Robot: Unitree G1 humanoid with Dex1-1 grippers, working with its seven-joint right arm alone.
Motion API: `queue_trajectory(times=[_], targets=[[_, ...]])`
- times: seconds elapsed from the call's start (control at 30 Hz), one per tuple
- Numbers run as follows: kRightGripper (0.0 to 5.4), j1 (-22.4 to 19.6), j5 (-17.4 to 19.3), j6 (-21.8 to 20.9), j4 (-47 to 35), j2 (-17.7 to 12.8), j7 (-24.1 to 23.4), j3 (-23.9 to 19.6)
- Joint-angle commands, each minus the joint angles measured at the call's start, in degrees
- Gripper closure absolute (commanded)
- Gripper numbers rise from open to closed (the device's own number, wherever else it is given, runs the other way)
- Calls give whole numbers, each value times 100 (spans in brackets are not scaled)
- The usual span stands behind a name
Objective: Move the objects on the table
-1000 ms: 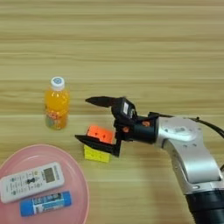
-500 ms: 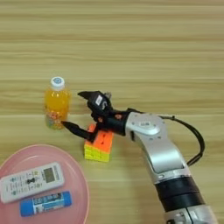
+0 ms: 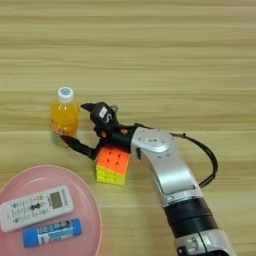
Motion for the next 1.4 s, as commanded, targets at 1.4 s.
queue_trajectory(times=[1.4], targets=[[202, -822, 1067, 70, -919, 56, -48, -951]])
